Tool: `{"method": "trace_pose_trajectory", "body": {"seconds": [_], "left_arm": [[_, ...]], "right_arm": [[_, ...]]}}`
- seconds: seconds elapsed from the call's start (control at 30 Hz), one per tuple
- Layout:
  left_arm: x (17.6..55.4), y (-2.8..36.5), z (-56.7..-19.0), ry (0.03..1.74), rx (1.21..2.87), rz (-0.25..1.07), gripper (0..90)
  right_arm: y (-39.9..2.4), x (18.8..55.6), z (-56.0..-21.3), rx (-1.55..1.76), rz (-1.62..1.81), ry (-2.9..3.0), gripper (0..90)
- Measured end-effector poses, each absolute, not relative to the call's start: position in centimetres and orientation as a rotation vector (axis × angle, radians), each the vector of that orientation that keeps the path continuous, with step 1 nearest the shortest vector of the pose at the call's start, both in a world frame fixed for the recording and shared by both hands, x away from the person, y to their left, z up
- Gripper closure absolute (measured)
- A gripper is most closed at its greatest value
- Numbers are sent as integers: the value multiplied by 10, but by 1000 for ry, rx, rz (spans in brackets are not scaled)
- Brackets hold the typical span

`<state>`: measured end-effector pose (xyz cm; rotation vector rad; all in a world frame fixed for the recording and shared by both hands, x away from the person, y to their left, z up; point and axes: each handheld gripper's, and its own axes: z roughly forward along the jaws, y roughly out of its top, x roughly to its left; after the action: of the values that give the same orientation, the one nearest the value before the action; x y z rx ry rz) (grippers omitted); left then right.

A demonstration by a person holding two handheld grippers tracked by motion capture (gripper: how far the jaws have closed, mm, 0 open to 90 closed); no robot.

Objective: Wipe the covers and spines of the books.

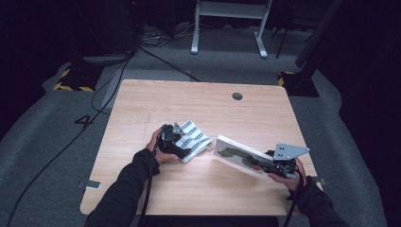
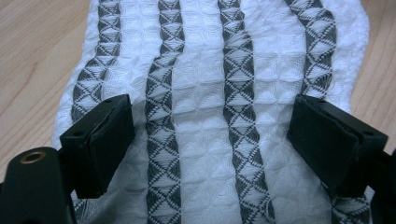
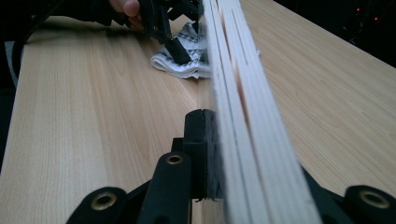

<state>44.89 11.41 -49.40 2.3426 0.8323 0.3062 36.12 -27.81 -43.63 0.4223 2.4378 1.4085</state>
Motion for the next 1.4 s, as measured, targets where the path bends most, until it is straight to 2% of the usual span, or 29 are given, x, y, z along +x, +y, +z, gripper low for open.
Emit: {"method": "trace_pose_trajectory", "body": {"seconds": [0.1,0.2,0.3,0.37,0.43,0.47,0.57,0.77,1.07,1.4], "left_arm": [[449,116,-495,811,2339,297,155],[449,116,-494,801,2344,292,218],[445,115,-490,784,2342,290,461],[445,116,-490,787,2340,291,546],[446,118,-490,789,2325,299,673],[446,120,-490,787,2320,292,673],[448,126,-490,795,2303,255,772],[442,130,-477,728,2215,180,805],[402,113,-436,434,2011,152,803],[396,96,-424,383,1954,145,801]], "right_arm": [[-279,362,-437,433,1409,2437,793],[-278,362,-437,431,1408,2438,793],[-278,362,-437,435,1406,2440,793],[-278,362,-437,439,1405,2439,793],[-278,362,-438,440,1405,2438,792],[-278,362,-438,439,1404,2437,792],[-279,361,-437,439,1407,2431,793],[-281,362,-436,451,1414,2416,793],[-281,361,-435,461,1419,2408,792],[-273,360,-430,433,1451,2395,793]]}}
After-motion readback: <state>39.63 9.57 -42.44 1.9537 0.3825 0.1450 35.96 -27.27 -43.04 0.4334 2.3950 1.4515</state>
